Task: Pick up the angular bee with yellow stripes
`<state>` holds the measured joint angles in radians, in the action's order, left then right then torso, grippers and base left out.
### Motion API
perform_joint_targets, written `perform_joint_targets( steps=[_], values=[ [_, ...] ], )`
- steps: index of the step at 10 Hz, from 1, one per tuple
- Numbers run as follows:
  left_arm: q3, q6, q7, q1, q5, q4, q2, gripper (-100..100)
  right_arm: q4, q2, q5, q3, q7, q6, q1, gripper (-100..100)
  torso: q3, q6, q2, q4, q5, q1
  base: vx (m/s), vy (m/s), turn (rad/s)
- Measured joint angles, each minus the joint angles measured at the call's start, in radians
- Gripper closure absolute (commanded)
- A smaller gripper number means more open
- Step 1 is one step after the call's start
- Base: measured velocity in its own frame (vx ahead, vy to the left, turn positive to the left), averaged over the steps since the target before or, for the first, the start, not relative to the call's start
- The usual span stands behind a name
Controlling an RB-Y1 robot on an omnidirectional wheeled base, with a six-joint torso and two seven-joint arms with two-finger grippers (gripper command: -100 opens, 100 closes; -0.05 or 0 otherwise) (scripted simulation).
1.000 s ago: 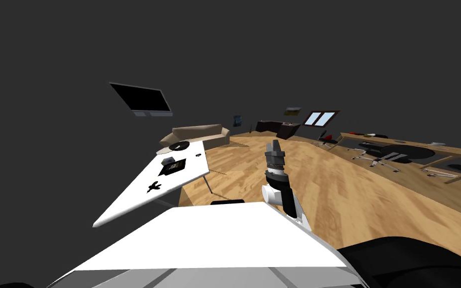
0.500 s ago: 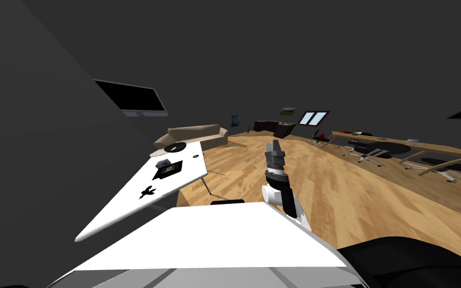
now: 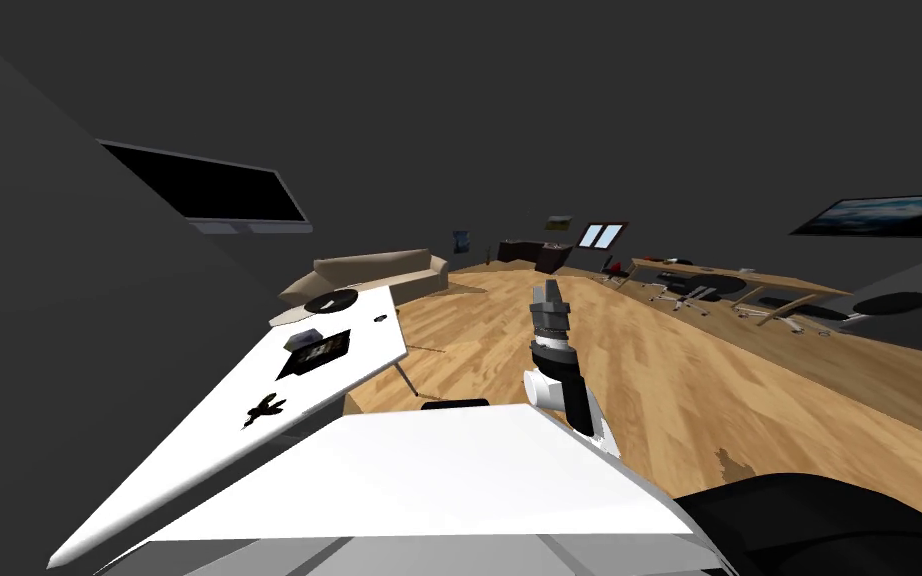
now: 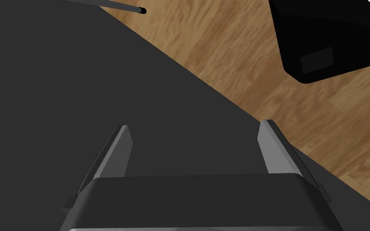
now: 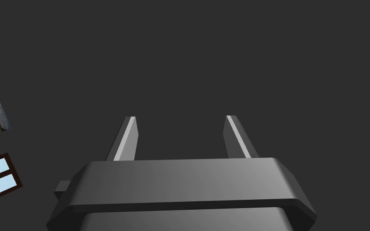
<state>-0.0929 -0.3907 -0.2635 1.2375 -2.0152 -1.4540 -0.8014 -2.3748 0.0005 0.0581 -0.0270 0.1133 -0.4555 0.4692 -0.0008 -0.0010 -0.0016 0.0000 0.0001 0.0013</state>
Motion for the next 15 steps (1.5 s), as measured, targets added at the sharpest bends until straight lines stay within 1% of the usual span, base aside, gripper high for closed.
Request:
perform_joint_targets(
  steps=[1, 2, 3, 4, 5, 6, 7, 8, 9, 10, 11, 12, 13, 14, 15],
  values=[
    [-0.003, -0.008, -0.004, 0.006, -0.030, 0.003, -0.004, -100, 0.000, 0.000, 0.000, 0.000, 0.000, 0.000, 0.000, 0, 0.000, 0.000, 0.001, 0.000, 0.000, 0.000, 0.035, 0.000, -0.230],
    [-0.002, -0.032, -0.018, 0.007, -0.061, 0.043, -0.017, -100, 0.000, 0.000, 0.000, 0.000, 0.000, 0.000, 0.000, 0, 0.000, 0.001, 0.000, 0.000, 0.000, 0.000, 0.034, 0.009, -0.148],
    [-0.002, -0.044, -0.022, 0.023, -0.091, 0.047, -0.030, -100, 0.000, 0.000, 0.000, 0.000, 0.000, 0.000, 0.000, 0, 0.000, 0.000, 0.000, 0.000, 0.000, 0.000, 0.014, 0.008, 0.005],
    [-0.002, -0.046, -0.020, 0.031, -0.116, 0.043, -0.035, -100, 0.000, 0.000, 0.000, 0.000, 0.000, 0.000, 0.000, 0, 0.000, 0.000, 0.000, 0.000, 0.000, -0.001, 0.034, 0.003, -0.240],
    [0.000, -0.061, -0.022, 0.045, -0.145, 0.064, -0.056, -100, 0.000, 0.000, 0.000, 0.000, 0.000, 0.000, 0.000, 0, 0.000, 0.001, 0.000, 0.000, 0.000, 0.000, 0.031, 0.013, -0.151],
    [-0.002, -0.075, -0.029, 0.057, -0.176, 0.074, -0.064, -100, 0.000, 0.000, 0.000, 0.000, 0.000, 0.000, 0.000, 0, 0.000, 0.000, 0.000, 0.000, 0.000, 0.000, 0.011, 0.008, 0.013],
    [-0.002, -0.078, -0.032, 0.065, -0.197, 0.072, -0.067, -100, 0.000, 0.000, 0.000, 0.000, 0.000, 0.000, 0.000, 0, 0.000, 0.000, 0.001, 0.000, 0.000, -0.001, 0.023, -0.002, -0.280],
    [0.003, -0.093, -0.036, 0.073, -0.225, 0.097, -0.084, -100, 0.000, 0.000, 0.000, 0.000, 0.000, 0.000, 0.000, 0, 0.000, 0.001, 0.000, 0.000, 0.000, -0.001, 0.026, 0.010, -0.119],
    [0.002, -0.104, -0.043, 0.085, -0.255, 0.105, -0.091, -100, 0.000, 0.000, 0.000, 0.000, 0.000, 0.000, 0.000, 0, 0.000, 0.000, 0.000, 0.000, 0.000, 0.000, 0.015, 0.008, 0.051],
    [0.001, -0.108, -0.046, 0.092, -0.274, 0.104, -0.093, -100, 0.000, 0.000, 0.000, 0.000, 0.000, 0.000, 0.000, 0, 0.000, -0.001, 0.001, 0.000, 0.000, -0.001, 0.034, 0.003, -0.191],
    [-0.005, -0.121, -0.048, 0.124, -0.304, 0.107, -0.114, -100, 0.000, 0.000, 0.000, 0.000, 0.000, 0.000, 0.000, 0, 0.000, 0.001, 0.000, 0.000, 0.000, -0.001, 0.032, 0.009, -0.138],
    [-0.003, -0.133, -0.054, 0.125, -0.335, 0.124, -0.121, -100, 0.000, 0.000, 0.000, 0.000, 0.000, 0.000, 0.000, 0, 0.000, 0.000, 0.000, 0.000, 0.000, 0.000, 0.041, 0.005, -0.261],
    [0.000, -0.147, -0.061, 0.141, -0.364, 0.142, -0.136, -100, 0.000, 0.000, 0.000, 0.000, 0.000, 0.000, 0.000, 0, -0.001, 0.001, -0.001, 0.000, 0.000, 0.000, 0.036, 0.018, -0.115],
    [0.000, -0.162, -0.068, 0.147, -0.395, 0.159, -0.146, -100, 0.000, 0.000, 0.000, 0.000, 0.000, 0.000, 0.000, 0, -0.001, 0.000, -0.001, 0.000, 0.000, 0.000, 0.040, 0.015, -0.177],
    [-0.002, -0.175, -0.071, 0.171, -0.426, 0.166, -0.166, -100, 0.000, 0.000, 0.000, 0.000, 0.000, 0.000, 0.000, 0, -0.001, 0.000, -0.001, 0.000, 0.000, 0.000, 0.033, 0.017, -0.116]
  ],
)
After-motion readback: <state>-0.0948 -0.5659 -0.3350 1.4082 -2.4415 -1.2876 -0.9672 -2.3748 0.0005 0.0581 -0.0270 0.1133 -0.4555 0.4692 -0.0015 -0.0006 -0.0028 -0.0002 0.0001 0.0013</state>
